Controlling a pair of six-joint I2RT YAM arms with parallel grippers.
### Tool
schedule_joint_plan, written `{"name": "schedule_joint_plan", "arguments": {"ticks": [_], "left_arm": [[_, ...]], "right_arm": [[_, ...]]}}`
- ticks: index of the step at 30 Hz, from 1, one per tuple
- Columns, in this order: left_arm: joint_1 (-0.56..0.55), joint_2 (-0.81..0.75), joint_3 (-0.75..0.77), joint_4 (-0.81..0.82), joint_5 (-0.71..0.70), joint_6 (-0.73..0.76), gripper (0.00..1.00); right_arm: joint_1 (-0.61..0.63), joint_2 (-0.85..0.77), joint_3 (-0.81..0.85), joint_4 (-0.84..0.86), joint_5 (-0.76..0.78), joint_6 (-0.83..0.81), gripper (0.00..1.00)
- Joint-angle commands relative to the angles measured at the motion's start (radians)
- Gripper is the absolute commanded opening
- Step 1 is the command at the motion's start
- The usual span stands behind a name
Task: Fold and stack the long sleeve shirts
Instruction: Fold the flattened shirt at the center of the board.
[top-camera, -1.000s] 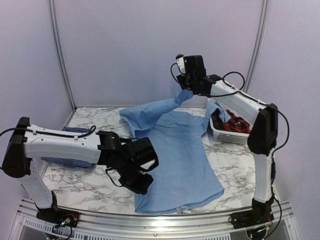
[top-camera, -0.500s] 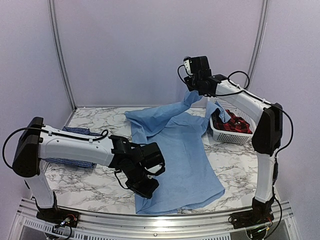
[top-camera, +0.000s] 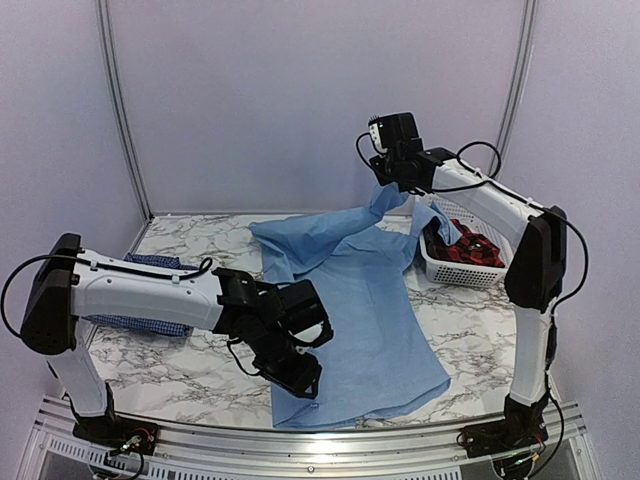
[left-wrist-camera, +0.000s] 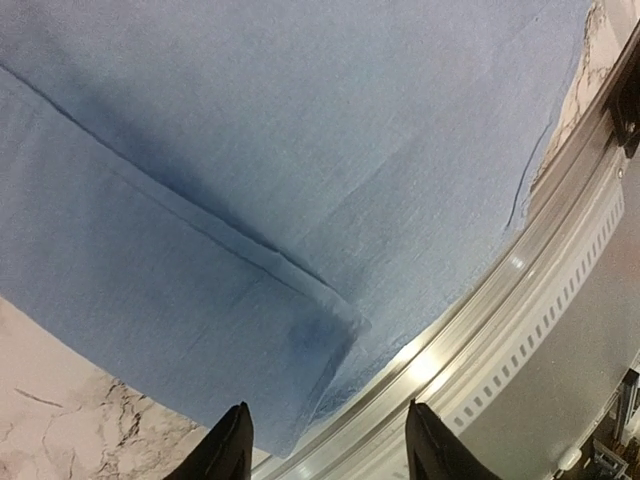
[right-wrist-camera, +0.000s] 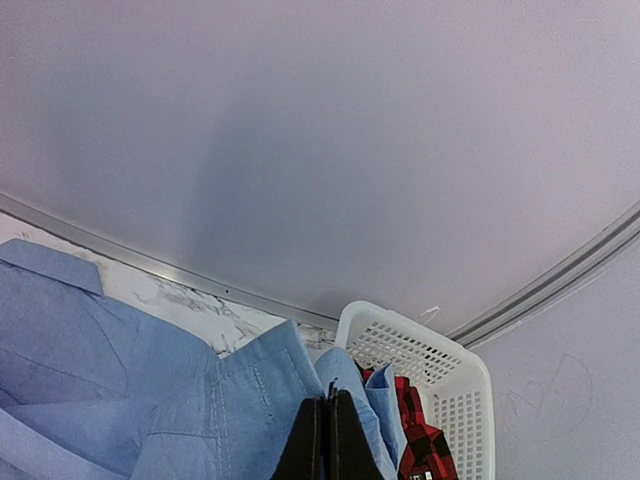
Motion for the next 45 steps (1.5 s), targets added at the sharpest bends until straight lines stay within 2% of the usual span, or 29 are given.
{"name": "schedule_joint_plan", "arguments": {"ticks": [1, 5, 14, 19, 29, 37, 40, 45], "left_arm": [[0.050, -0.114, -0.014, 0.015, -0.072, -0.013, 0.54], [0.133, -0.199, -0.025, 0.035, -0.146, -0.038, 0.59], [0.386, -0.247, -0.054, 0.062, -0.291, -0.127, 0.39], [0.457, -0.200, -0.044, 0.098, -0.301, -0.119, 0.37], [0.527, -0.059, 0.010, 0.191, -0.267, -0.104, 0.34], [0.539, 0.065, 0.092, 0.267, -0.222, -0.092, 0.34], [0.555, 0.135, 0.150, 0.334, -0.189, -0.110, 0.32], [0.584, 0.288, 0.280, 0.398, -0.176, -0.139, 0.26]], "right_arm": [[-0.005, -0.056, 0.062, -0.043, 0.001, 0.040, 0.00], [-0.004, -0.054, 0.069, -0.049, 0.008, 0.044, 0.00], [0.006, -0.076, 0.100, -0.037, 0.001, 0.051, 0.00], [0.008, -0.059, 0.155, -0.055, 0.021, 0.042, 0.00], [0.009, -0.057, 0.163, -0.125, 0.079, 0.091, 0.00], [0.052, -0.055, 0.150, -0.283, 0.070, 0.204, 0.00], [0.077, -0.098, 0.089, -0.308, 0.070, 0.264, 0.00], [0.146, -0.249, -0.114, -0.213, 0.098, 0.277, 0.00]]}}
